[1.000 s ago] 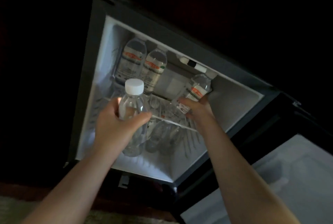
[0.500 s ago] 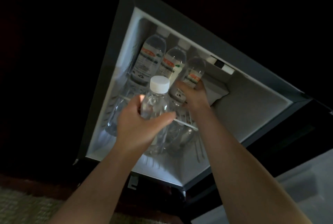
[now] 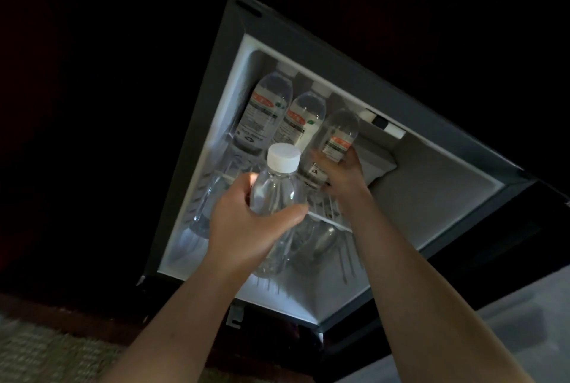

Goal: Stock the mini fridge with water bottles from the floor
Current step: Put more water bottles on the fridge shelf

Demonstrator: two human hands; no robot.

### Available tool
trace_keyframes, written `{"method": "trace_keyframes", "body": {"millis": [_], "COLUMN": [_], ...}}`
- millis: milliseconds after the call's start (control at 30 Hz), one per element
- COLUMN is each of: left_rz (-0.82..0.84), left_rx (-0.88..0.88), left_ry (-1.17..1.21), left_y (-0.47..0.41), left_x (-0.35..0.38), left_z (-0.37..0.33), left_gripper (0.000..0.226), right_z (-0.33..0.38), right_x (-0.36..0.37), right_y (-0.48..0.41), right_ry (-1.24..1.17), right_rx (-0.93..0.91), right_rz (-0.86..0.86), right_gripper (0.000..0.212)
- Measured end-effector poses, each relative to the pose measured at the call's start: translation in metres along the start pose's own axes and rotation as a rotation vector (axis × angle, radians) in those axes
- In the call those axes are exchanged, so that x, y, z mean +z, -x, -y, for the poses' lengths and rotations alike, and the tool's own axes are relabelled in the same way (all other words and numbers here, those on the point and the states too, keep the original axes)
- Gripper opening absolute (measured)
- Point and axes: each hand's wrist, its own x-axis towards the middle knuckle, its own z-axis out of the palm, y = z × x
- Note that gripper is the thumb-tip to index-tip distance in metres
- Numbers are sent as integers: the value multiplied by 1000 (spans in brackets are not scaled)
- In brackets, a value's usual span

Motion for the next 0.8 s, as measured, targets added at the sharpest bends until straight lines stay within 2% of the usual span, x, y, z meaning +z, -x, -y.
{"method": "trace_keyframes", "body": {"millis": [200,300,467,667,733,800], "left_rz": [-30,-31,-32,-69,-75,-78], "left_rx": [-22,-29,-4,11,14,17], "left_ry": [44,28,-17,-49,-62,-67], "left_y": [1,2,3,2,1,0], "left_x": [-3,-3,-3,-3,-4,-4], "left_z": [3,4,1,4,4,3], "left_gripper": [36,33,32,28,27,28], "right_z": [-7,-17,-27,-28,-28,-30], "right_x": [8,7,10,8,7,7], "right_y": [-2,-1,-2,-5,-4,-1], "right_ry": [-58,-42,-53,-20,-7,8], "right_rx": [-41,-55,-34,-48,-47,-33], "right_rz": [-33,1,17,-23,-17,37], "right_gripper": [71,67,86,67,70,82]}}
